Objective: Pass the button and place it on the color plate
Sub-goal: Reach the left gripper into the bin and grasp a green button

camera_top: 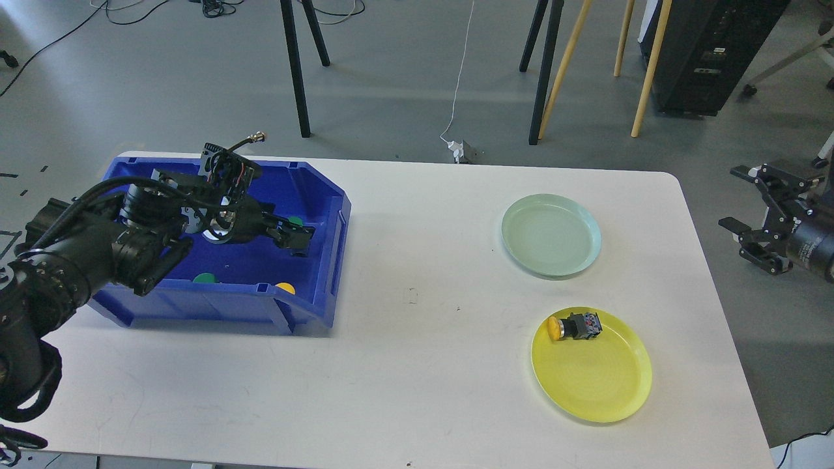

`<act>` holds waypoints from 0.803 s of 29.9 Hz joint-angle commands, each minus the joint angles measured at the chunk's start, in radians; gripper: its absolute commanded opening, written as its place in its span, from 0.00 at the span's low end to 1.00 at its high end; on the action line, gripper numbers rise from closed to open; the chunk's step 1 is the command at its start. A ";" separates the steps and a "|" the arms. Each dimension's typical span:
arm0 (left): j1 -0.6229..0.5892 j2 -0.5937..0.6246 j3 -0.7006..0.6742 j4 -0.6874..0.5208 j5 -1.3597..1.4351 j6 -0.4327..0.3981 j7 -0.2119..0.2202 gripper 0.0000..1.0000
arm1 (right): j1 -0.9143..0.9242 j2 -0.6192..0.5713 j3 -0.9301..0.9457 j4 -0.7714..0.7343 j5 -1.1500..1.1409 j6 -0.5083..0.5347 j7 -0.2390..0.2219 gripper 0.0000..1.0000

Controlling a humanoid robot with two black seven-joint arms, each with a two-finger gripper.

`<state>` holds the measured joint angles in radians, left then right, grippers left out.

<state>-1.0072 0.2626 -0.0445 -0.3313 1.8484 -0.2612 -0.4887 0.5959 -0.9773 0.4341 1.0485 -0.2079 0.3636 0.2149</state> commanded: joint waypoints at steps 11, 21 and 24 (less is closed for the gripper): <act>0.002 0.004 0.034 0.018 0.000 0.000 0.000 0.74 | -0.001 0.008 0.000 -0.001 -0.002 -0.005 0.000 0.85; 0.002 0.003 0.035 0.018 0.000 -0.004 0.000 0.45 | -0.002 0.017 0.000 0.001 -0.024 -0.023 0.000 0.85; 0.002 0.000 0.034 0.017 0.000 -0.001 0.000 0.41 | -0.004 0.020 0.000 -0.001 -0.024 -0.025 0.000 0.85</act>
<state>-1.0050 0.2652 -0.0094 -0.3133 1.8484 -0.2652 -0.4887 0.5936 -0.9599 0.4340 1.0485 -0.2312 0.3400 0.2149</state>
